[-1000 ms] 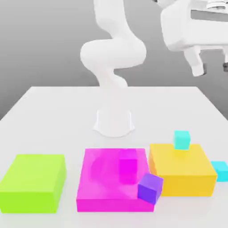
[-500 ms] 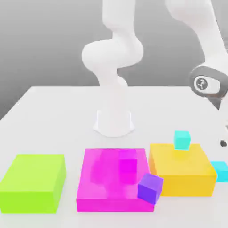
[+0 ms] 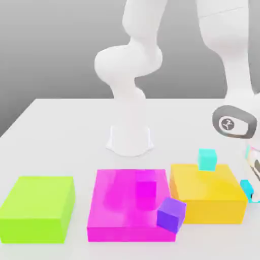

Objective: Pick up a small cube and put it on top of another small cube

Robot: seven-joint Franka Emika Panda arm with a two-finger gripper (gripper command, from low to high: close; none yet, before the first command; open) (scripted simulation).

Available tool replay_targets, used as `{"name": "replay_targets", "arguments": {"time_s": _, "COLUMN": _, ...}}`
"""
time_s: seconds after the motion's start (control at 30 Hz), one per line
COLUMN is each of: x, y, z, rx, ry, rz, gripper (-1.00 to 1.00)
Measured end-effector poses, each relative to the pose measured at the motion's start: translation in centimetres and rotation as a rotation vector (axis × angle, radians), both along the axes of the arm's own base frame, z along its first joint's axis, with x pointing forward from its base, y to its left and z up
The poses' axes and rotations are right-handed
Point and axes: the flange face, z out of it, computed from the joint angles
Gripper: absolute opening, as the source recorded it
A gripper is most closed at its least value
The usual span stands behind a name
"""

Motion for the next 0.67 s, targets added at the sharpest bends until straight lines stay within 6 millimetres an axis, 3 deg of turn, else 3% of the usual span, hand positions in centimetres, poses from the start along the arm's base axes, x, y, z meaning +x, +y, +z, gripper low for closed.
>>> {"name": "replay_targets", "arguments": {"time_s": 0.07, "x": 0.7, "y": -0.4, "z": 2.2, "rx": -0.011, "ry": -0.003, "rz": -0.012, "gripper": -1.0}}
{"name": "replay_targets", "arguments": {"time_s": 0.13, "x": 4.0, "y": -3.6, "z": 4.7, "rx": -0.026, "ry": -0.012, "rz": -0.087, "gripper": -1.0}}
{"name": "replay_targets", "arguments": {"time_s": 0.2, "x": 8.0, "y": -8.8, "z": 7.2, "rx": -0.038, "ry": -0.016, "rz": -0.201, "gripper": -1.0}}
{"name": "replay_targets", "arguments": {"time_s": 0.27, "x": 11.5, "y": -16.1, "z": 9.6, "rx": -0.041, "ry": -0.013, "rz": -0.347, "gripper": -1.0}}
{"name": "replay_targets", "arguments": {"time_s": 0.33, "x": 13.1, "y": -22.1, "z": 11.6, "rx": -0.032, "ry": -0.005, "rz": -0.455, "gripper": -1.0}}
{"name": "replay_targets", "arguments": {"time_s": 0.37, "x": 13.2, "y": -24.0, "z": 12.3, "rx": -0.018, "ry": -0.001, "rz": -0.481, "gripper": -1.0}}
{"name": "replay_targets", "arguments": {"time_s": 0.43, "x": 13.1, "y": -24.7, "z": 11.2, "rx": -0.001, "ry": 0.002, "rz": -0.486, "gripper": -1.0}}
{"name": "replay_targets", "arguments": {"time_s": 0.53, "x": 13.0, "y": -24.9, "z": 7.7, "rx": 0.003, "ry": 0.003, "rz": -0.486, "gripper": -1.0}}
{"name": "replay_targets", "arguments": {"time_s": 0.57, "x": 13.0, "y": -24.9, "z": 6.8, "rx": 0.002, "ry": 0.002, "rz": -0.486, "gripper": 1.0}}
{"name": "replay_targets", "arguments": {"time_s": 0.67, "x": 13.0, "y": -24.9, "z": 6.8, "rx": 0.002, "ry": 0.002, "rz": -0.486, "gripper": 1.0}}
